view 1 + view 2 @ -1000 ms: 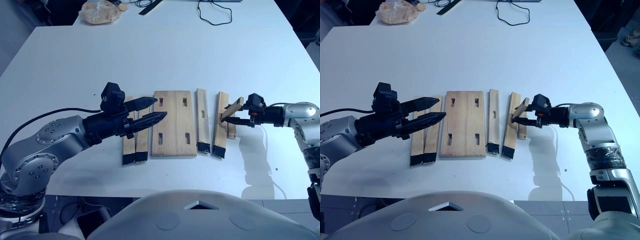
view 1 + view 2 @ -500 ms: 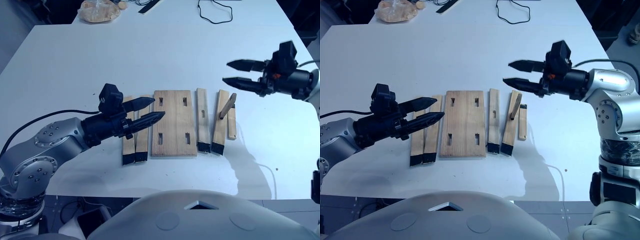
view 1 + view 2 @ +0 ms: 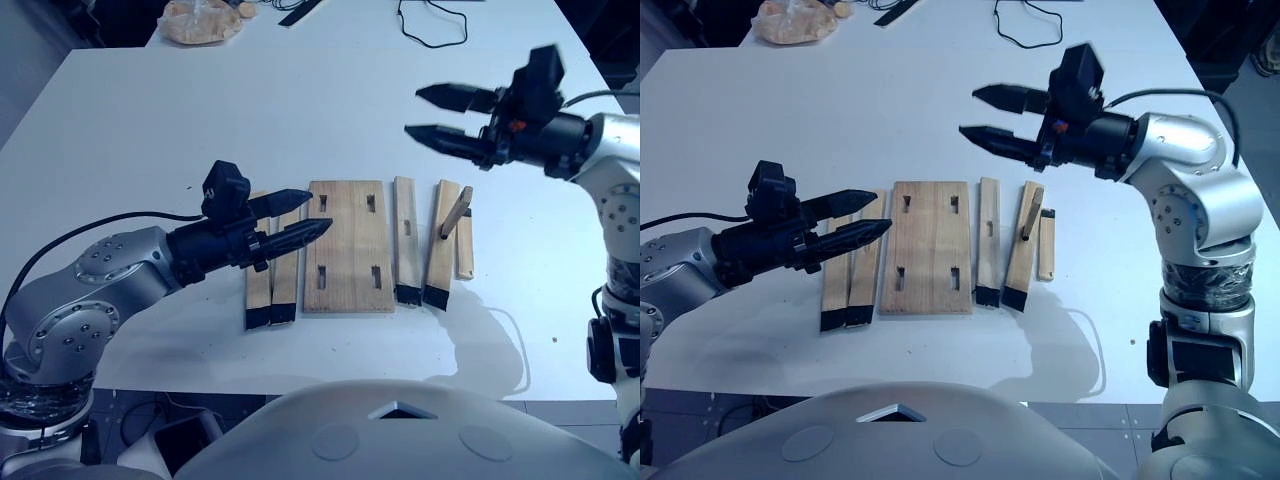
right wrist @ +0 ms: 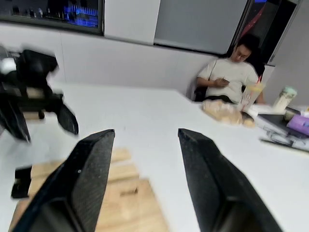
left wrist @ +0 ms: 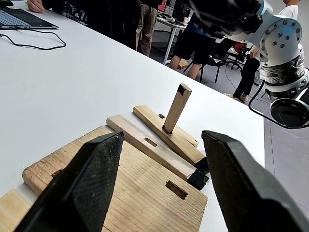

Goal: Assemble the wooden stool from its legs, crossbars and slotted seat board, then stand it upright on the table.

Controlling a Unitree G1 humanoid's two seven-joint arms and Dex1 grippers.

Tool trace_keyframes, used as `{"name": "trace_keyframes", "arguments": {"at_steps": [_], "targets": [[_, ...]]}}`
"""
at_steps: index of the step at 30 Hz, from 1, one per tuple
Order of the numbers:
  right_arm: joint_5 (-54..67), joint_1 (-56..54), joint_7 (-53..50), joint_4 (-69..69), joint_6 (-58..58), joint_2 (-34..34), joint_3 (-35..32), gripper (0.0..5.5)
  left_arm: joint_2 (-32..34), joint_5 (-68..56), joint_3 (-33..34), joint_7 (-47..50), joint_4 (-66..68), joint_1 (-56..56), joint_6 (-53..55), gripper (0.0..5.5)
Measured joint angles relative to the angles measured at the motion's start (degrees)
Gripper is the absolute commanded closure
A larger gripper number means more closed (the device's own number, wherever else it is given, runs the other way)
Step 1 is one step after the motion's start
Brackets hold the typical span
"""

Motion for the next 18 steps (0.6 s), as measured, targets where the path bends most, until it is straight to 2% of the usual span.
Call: {"name": "trace_keyframes", "arguments": {"at_steps": [3, 8, 10, 14, 18], "targets": [[-6.6, 8.2, 1.9, 5.6, -6.6, -0.2, 3.7, 3.08, 0.0, 0.0, 0.0, -0.1, 0.1, -0.1, 0.1, 2.53], [-9.0, 10.0, 2.5, 8.7, -16.7, 1.5, 4.8, 3.08, 0.0, 0.0, -0.2, -0.6, 0.4, -0.4, 0.7, 2.53], [-8.6, 9.9, 0.9, 7.7, -16.5, 3.0, 4.8, 3.08, 0.1, 0.0, -0.2, -1.1, 0.6, -1.0, 1.1, 2.53], [-3.2, 10.5, -3.4, 2.5, -8.5, 4.0, 1.6, 3.08, 0.2, -0.1, -0.1, -1.3, 0.7, -1.2, 1.3, 2.53], [2.5, 10.2, -4.8, -7.6, -2.8, 1.5, -1.7, 3.08, -0.2, -0.3, 1.2, 0.0, -0.2, 1.1, 1.2, 2.53]]}}
